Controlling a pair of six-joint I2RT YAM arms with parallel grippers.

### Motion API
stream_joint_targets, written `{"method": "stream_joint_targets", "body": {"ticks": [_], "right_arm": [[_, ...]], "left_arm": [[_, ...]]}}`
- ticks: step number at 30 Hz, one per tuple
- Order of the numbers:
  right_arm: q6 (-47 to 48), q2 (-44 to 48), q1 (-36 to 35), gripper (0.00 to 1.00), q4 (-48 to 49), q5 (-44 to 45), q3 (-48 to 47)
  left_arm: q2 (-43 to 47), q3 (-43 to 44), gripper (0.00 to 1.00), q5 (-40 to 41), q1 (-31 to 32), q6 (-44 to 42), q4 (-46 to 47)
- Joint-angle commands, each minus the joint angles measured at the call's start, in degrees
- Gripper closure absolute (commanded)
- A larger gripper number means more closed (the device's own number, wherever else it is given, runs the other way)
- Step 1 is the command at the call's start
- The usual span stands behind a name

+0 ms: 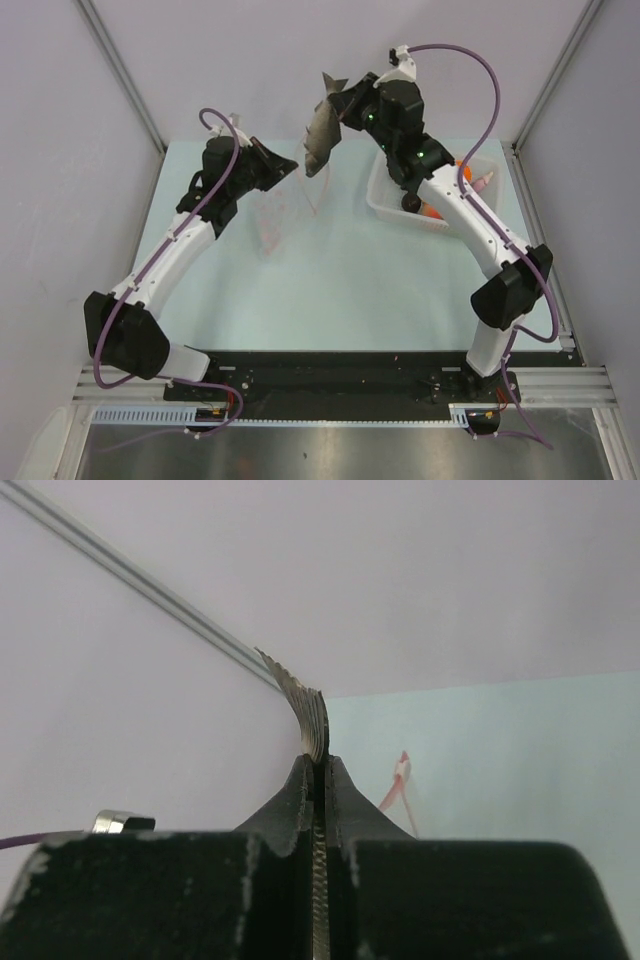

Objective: Place the food in the zip-top bag and seal the zipper
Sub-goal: Place the fake fish in the zipper food storage bag.

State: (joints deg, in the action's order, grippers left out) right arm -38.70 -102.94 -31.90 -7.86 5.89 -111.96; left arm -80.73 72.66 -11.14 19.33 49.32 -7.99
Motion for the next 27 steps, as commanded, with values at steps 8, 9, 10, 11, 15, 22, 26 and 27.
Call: {"method": "stream_joint_targets", "body": {"ticks": [8,9,10,11,15,22,26,27], "right_arm": [[4.6,-1.48,-8.53,1.0,-0.3,11.51,2.01],[4.77,-1.57,-8.7,1.0,-1.62,10.99,1.92],[4.77,-1.57,-9.05,1.0,-3.9,11.07,1.92],[4.77,-1.48,-9.58,1.0,-4.79,11.07,2.36],[2.67,-1.48,-10.11,1.0,-8.92,12.21,3.15],[0.38,-2.97,-10.11,1.0,-14.36,7.83,1.67],[-2.87,-4.73,-10.02,1.0,-20.35,1.87,-1.41],[-3.22,-4.9,-9.94,1.0,-20.7,-1.2,-1.59]], "left_arm": [[1.8,-1.3,1.0,-0.29,-0.61,9.12,7.11],[1.89,-1.64,1.0,-0.38,-0.7,9.39,7.28],[2.06,-1.82,1.0,-0.12,-0.79,9.56,7.29],[2.24,-2.17,1.0,-0.2,-0.96,9.74,7.29],[2.51,-3.23,1.0,-0.81,-1.67,11.59,7.81],[2.95,-4.2,1.0,-1.52,-2.28,13.69,10.27],[3.12,-3.67,1.0,-2.31,-2.72,14.31,10.45],[3.12,-3.58,1.0,-2.57,-2.81,14.4,10.36]]}}
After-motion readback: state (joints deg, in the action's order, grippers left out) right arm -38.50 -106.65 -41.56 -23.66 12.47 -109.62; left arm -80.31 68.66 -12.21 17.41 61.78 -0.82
